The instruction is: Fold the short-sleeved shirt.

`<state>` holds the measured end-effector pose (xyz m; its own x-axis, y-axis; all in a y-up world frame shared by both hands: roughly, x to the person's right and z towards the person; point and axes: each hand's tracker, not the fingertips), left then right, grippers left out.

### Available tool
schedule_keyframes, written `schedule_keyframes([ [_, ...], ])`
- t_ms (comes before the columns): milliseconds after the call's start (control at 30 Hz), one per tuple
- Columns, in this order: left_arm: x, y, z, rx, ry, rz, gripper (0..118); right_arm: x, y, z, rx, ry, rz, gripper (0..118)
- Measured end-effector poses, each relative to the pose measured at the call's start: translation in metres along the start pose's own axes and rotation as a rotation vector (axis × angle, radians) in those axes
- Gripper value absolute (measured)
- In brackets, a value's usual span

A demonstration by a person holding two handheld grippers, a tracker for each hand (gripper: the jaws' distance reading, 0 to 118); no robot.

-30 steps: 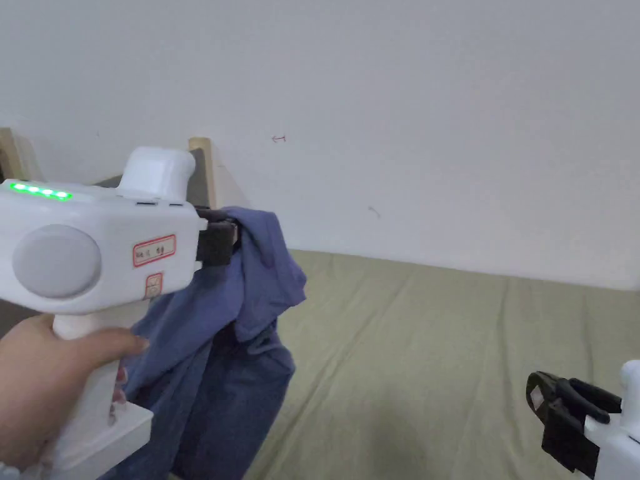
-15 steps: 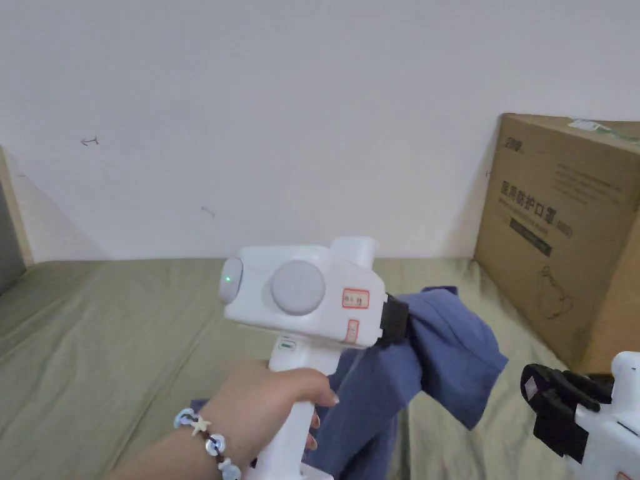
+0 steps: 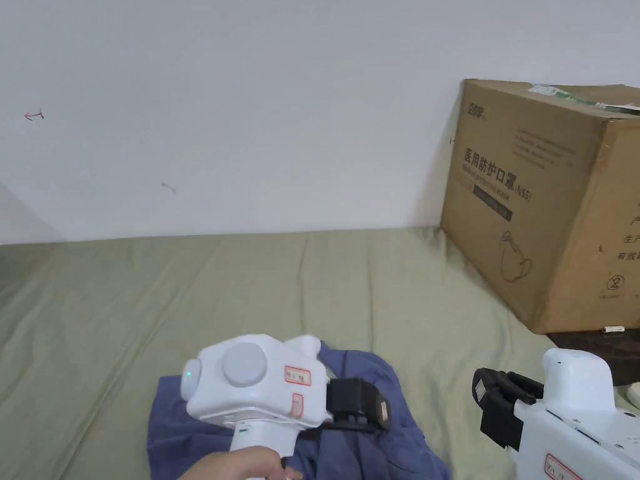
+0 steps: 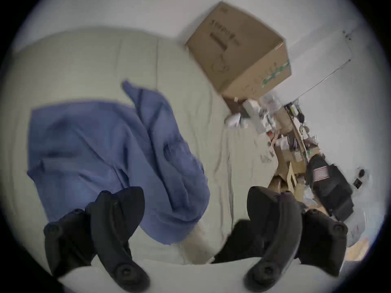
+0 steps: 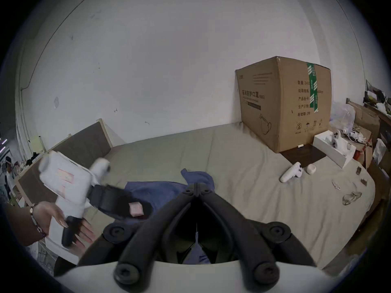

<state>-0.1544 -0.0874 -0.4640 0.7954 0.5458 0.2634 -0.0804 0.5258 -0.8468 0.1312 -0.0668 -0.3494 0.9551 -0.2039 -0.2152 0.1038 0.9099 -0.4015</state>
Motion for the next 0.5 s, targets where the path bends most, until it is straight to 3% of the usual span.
schedule_keyframes([
  [133,0.014,-0.006,0.077,0.311,0.149,-0.163,100,-0.01,0.004,0.0,0.018,0.018,0.001,0],
  [167,0.018,-0.013,0.094,0.354,0.175,-0.184,92,-0.012,0.005,0.001,0.027,0.02,0.003,0],
  [200,0.018,-0.021,0.108,0.388,0.189,-0.195,77,-0.013,0.006,0.001,0.034,0.022,0.004,0],
  [233,0.016,-0.031,0.125,0.443,0.215,-0.202,51,-0.014,0.007,0.002,0.042,0.025,0.005,0],
  [267,0.015,-0.042,0.14,0.502,0.227,-0.205,16,-0.015,0.007,0.003,0.049,0.028,0.005,0],
  [300,0.011,-0.051,0.151,0.542,0.233,-0.208,4,-0.016,0.008,0.004,0.055,0.03,0.005,0],
  [400,0.001,-0.079,0.178,0.617,0.304,-0.199,2,-0.018,0.01,0.003,0.064,0.031,0.005,0],
  [500,-0.014,-0.095,0.185,0.565,0.388,-0.175,0,-0.019,0.012,0.002,0.068,0.032,-0.003,0],
])
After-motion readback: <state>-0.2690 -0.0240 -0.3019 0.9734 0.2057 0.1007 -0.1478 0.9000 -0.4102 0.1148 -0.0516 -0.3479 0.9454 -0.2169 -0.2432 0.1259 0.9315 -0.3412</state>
